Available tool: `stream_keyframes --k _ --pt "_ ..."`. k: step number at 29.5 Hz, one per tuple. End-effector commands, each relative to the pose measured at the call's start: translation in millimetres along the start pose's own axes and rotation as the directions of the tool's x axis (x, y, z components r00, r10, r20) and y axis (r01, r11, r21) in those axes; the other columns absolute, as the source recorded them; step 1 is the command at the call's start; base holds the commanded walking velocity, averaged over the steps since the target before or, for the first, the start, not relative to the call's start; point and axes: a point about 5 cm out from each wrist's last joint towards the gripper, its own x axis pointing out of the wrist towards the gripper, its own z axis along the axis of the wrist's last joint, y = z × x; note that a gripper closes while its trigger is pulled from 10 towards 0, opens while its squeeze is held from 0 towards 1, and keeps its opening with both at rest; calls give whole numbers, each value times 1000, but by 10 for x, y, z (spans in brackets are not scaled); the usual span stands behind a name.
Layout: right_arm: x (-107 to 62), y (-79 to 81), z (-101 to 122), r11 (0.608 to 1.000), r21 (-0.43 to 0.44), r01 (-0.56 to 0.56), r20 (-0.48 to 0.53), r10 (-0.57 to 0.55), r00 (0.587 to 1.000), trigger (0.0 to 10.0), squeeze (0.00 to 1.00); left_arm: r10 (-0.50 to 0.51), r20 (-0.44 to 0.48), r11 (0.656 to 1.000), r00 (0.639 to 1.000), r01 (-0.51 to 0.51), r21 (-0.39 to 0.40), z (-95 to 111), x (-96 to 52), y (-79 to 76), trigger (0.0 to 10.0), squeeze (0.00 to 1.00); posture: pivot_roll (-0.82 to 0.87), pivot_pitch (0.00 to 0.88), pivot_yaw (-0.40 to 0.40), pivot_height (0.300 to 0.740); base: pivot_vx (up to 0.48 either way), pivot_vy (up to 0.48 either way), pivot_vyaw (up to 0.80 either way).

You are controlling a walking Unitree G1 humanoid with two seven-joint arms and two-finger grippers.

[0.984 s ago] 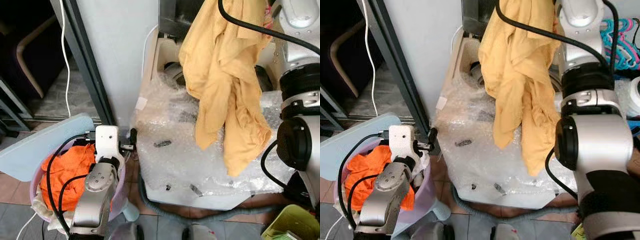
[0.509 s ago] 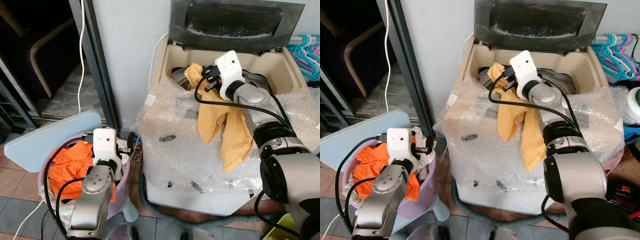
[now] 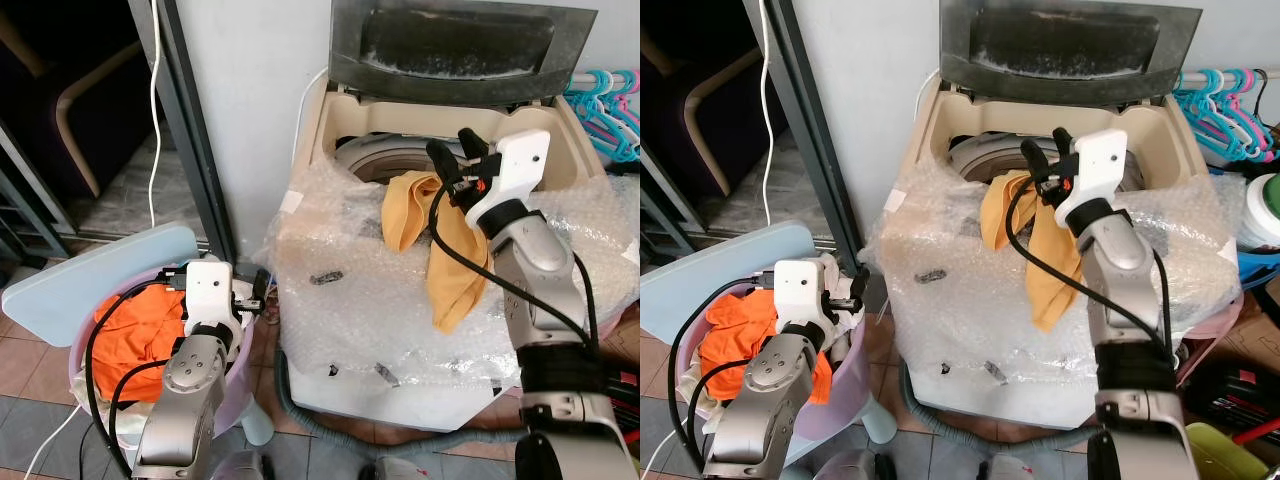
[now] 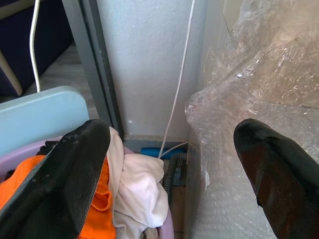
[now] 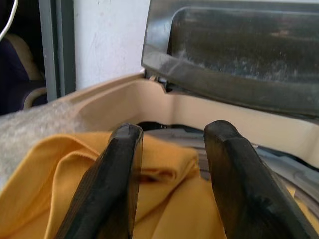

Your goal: Clothes washing

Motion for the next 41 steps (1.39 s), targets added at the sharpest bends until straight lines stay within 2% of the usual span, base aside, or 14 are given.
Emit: stream_keyframes --k 1,2,3,6,9,12,15,18,21,25,30,32,37,41 --pt "-28 100 170 998 -69 -2 63 6 998 10000 459 -6 31 999 999 5 32 44 -55 40 10000 0 -52 17 30 740 0 0 0" --pt "-100 171 124 997 -74 -1 53 5 999 10000 0 -7 18 998 1000 6 56 3 -97 98 10000 0 -55 18 36 740 0 0 0" --pt "-165 245 97 997 -77 -4 45 7 999 10000 0 25 10 993 1000 -26 113 -58 -145 216 10000 0 -55 19 38 740 0 0 0" --pt "-142 304 97 996 -74 -47 42 50 998 10000 0 36 -24 998 999 -35 47 -172 -134 352 10000 0 -48 12 35 740 0 0 0" --pt "-143 305 72 997 -79 -22 31 24 999 10000 0 64 -32 998 997 -64 0 -216 -83 435 10000 0 -46 7 31 740 0 0 0" --pt "-307 313 -319 993 -80 89 -117 -98 988 10000 0 64 -93 997 994 -68 -43 -370 -58 455 10000 0 -32 0 25 740 0 0 0" --pt "-442 389 -496 984 -116 134 -189 -154 970 10000 0 60 -74 998 995 -62 -27 -370 -64 462 10000 0 -26 0 28 740 0 0 0" --pt "-490 554 -641 986 -64 152 -246 -163 955 10000 0 57 -79 997 995 -61 -55 -435 -55 477 10000 0 -24 0 30 740 0 0 0" --pt "-460 616 -645 989 -27 147 -257 -149 955 10000 0 26 -62 999 998 -28 -16 -415 -51 443 10000 0 -26 0 30 740 0 0 0" --pt "-400 665 -547 999 -9 48 -219 -49 974 10000 0 5 -13 995 1000 -4 100 -319 -77 370 10000 0 -26 0 24 740 0 0 0" --pt "-330 654 -372 994 -110 3 -119 -16 993 10000 0 2 -7 995 1000 -1 103 -306 -85 343 10000 0 -32 0 22 740 0 0 640" --pt "-288 629 -311 996 -91 19 -93 -28 995 10000 0 -1 -5 994 1000 1 109 -304 -85 333 10000 0 -33 0 22 740 0 0 800" --pt "-154 663 -244 994 -24 -104 -114 100 988 10000 0 -6 -12 994 1000 7 112 -314 -81 311 10000 0 -40 0 18 740 0 0 401" --pt "102 472 -209 990 -86 -115 -126 103 987 10000 0 -11 -22 995 1000 13 103 -320 -71 285 10000 0 -38 0 11 740 0 0 0"
